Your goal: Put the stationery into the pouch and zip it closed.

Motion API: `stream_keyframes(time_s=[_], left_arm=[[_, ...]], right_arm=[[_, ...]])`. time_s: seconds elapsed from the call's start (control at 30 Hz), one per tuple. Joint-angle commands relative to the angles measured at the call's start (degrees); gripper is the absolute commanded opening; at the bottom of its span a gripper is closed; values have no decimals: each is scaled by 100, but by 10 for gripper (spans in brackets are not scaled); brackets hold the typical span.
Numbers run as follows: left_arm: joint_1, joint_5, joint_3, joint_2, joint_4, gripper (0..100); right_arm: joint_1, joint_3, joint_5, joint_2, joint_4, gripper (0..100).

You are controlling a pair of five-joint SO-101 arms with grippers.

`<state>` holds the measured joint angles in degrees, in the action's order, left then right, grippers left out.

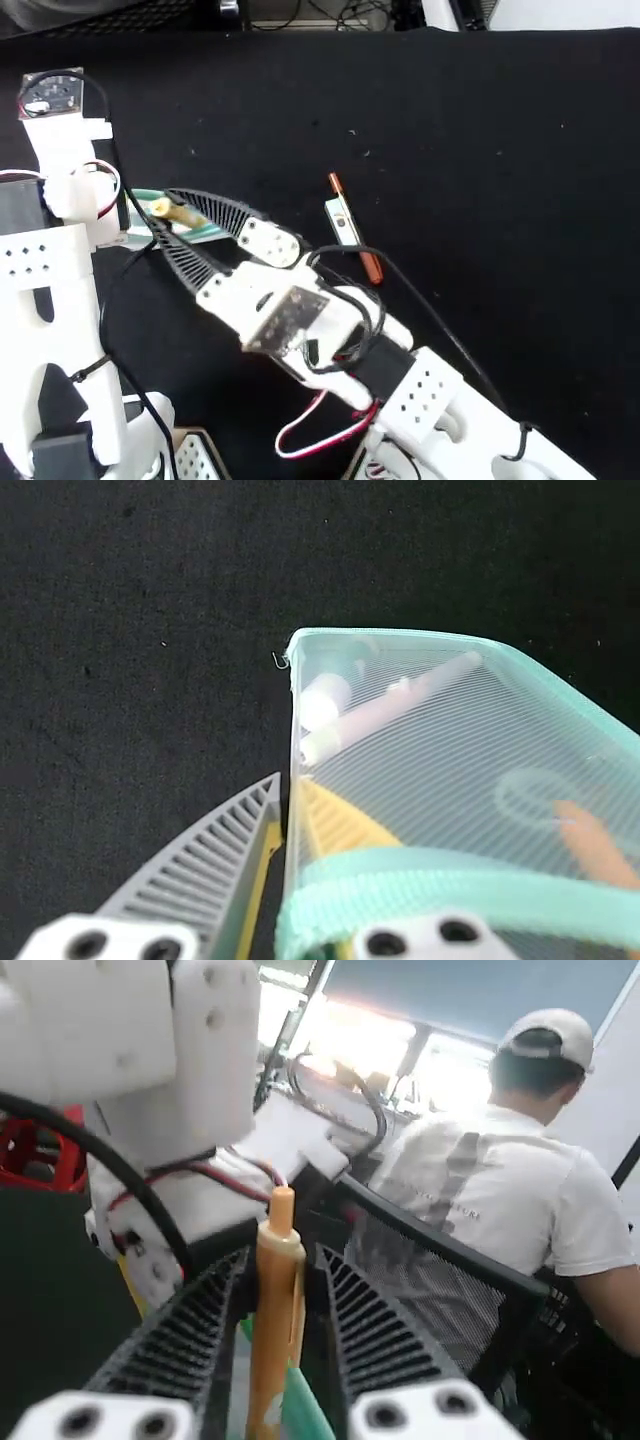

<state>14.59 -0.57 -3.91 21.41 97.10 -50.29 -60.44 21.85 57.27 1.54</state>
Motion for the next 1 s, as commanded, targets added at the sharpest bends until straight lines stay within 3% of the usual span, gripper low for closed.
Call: stream_keyframes(time_s=[0.0,0.17,0.5,0.57,0.73,0.83,0.97], left_arm=[[66,-26,-180,-53,-44,29],[66,-26,-180,-62,-44,29],[66,-26,-180,-70,-44,29],[66,-26,-180,-70,-44,29],[66,-35,-180,-79,-53,29],[66,-35,-180,-79,-53,29],[66,-35,-180,-79,-62,29]], right_arm=[[290,110,18,-4,-571,38],[299,1543,-352,-13,-2760,150],[343,5499,-624,40,-6400,168],[703,5938,-624,40,-6936,167],[2576,4927,-668,-92,-7490,166],[3411,3380,-686,-426,-7068,166],[3903,1824,-800,-1349,-5925,169]])
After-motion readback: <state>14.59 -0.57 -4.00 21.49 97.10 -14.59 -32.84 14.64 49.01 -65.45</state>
